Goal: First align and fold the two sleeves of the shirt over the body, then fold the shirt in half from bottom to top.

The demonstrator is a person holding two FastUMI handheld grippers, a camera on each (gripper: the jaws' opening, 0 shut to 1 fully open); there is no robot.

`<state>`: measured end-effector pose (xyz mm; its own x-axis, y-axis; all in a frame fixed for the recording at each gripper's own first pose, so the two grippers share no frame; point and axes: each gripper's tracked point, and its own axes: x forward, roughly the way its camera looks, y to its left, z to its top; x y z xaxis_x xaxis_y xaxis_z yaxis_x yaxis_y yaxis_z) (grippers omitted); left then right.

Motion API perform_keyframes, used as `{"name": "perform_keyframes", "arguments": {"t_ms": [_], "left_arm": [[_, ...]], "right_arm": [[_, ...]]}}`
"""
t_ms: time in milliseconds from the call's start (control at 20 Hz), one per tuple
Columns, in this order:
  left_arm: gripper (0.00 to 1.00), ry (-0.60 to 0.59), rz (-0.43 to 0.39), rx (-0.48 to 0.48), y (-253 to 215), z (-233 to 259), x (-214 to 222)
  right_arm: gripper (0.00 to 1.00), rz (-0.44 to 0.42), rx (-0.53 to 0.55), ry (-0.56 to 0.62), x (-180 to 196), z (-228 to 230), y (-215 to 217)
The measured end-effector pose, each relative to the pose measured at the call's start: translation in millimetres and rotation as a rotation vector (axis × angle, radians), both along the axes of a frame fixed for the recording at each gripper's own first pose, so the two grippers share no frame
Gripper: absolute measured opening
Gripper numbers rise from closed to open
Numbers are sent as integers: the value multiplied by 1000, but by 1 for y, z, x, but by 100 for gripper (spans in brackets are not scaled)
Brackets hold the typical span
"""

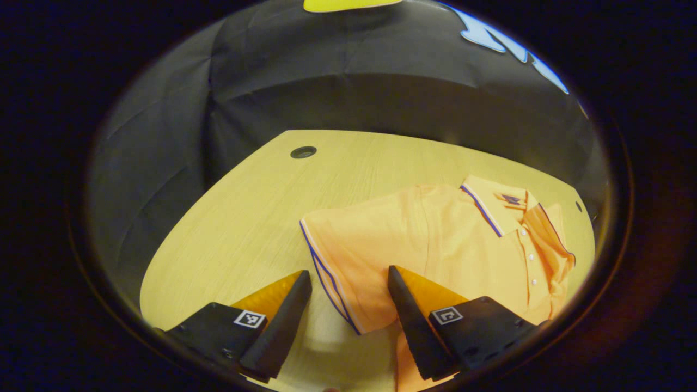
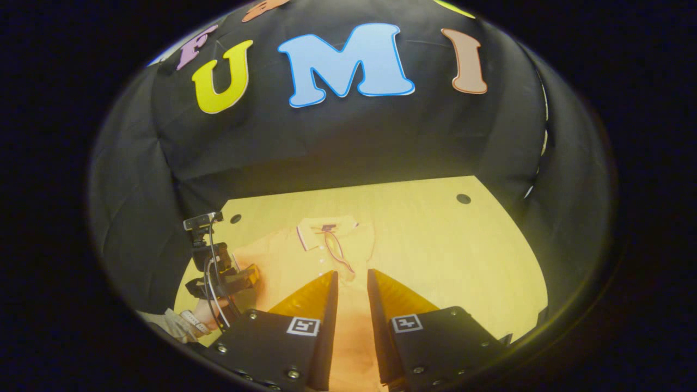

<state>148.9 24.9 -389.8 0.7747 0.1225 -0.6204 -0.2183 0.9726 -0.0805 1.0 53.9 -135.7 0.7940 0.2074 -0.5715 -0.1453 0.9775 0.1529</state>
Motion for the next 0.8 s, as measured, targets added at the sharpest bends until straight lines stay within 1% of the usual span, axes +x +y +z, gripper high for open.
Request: {"name": "perform_keyframes", "arguments": {"t_ms": [100,150,200,350,400,450,650,800], "left_arm": [[91,-7,-2,4,2,0,1],[72,-12,-4,0,0,0,3],[70,-16,-16,-8,-2,1,4],[18,-25,-16,-22,-2,1,6],[18,-26,-27,-23,-2,1,6],[8,-23,-32,-22,-2,1,6],[7,0,-63,18,-7,4,9],[7,-39,-101,79,-17,21,20]], "right_arm": [[34,5,-3,3,1,-3,6],[34,8,-5,4,1,-3,8],[34,10,-5,5,0,-4,9],[34,15,-5,9,1,-6,12],[34,16,-5,11,0,-7,14],[34,18,-4,12,1,-7,15],[34,24,-4,22,-2,-12,18],[34,11,2,24,-6,-13,16]]}}
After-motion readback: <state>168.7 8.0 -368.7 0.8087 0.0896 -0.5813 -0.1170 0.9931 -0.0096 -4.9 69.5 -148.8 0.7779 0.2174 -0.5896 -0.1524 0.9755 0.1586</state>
